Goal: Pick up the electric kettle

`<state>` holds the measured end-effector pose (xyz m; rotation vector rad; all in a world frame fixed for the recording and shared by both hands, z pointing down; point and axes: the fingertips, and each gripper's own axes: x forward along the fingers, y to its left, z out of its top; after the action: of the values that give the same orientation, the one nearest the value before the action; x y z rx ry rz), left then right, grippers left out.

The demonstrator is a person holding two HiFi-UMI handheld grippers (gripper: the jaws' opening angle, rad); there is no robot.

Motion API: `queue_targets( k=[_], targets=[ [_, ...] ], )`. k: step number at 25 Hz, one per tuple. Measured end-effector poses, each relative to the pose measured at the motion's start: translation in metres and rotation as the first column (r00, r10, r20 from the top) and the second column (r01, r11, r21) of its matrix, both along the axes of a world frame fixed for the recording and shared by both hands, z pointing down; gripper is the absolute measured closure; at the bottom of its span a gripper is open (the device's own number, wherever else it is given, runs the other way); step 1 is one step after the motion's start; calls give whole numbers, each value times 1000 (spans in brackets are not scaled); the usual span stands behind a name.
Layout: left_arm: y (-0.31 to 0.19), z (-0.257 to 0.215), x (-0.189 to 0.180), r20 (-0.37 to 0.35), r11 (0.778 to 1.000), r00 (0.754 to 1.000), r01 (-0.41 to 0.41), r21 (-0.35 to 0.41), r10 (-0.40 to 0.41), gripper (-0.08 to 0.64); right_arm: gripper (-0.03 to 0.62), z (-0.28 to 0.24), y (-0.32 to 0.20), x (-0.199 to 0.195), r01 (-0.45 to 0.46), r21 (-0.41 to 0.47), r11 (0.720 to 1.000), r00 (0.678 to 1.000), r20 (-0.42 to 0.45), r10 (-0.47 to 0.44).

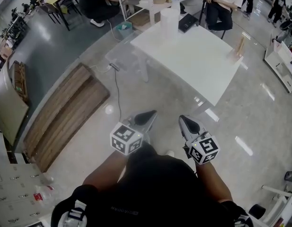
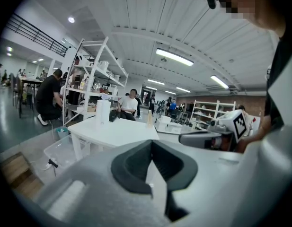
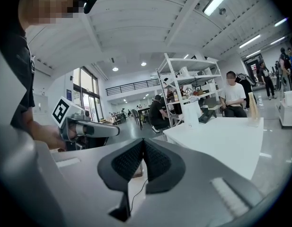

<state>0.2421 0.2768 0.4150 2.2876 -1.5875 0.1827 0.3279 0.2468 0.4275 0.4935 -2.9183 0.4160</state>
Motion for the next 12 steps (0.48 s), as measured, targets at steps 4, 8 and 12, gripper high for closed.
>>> queue_targets(
  k=[4, 8, 12],
  targets=[
    [-19, -3, -22, -5, 1000, 1000, -9, 4, 9, 557, 586, -1, -17, -22, -13, -1, 1000, 1000, -4, 13],
    [-34, -5, -51, -10, 1000, 1000, -17, 6, 17, 557, 586, -2, -31, -52, -19, 1, 1000, 1000, -12, 19],
    [-49, -2, -80, -22, 1000, 999, -22, 4, 22, 557, 586, 1, -44, -81, -21, 5, 1000, 999, -33, 22]
  ],
)
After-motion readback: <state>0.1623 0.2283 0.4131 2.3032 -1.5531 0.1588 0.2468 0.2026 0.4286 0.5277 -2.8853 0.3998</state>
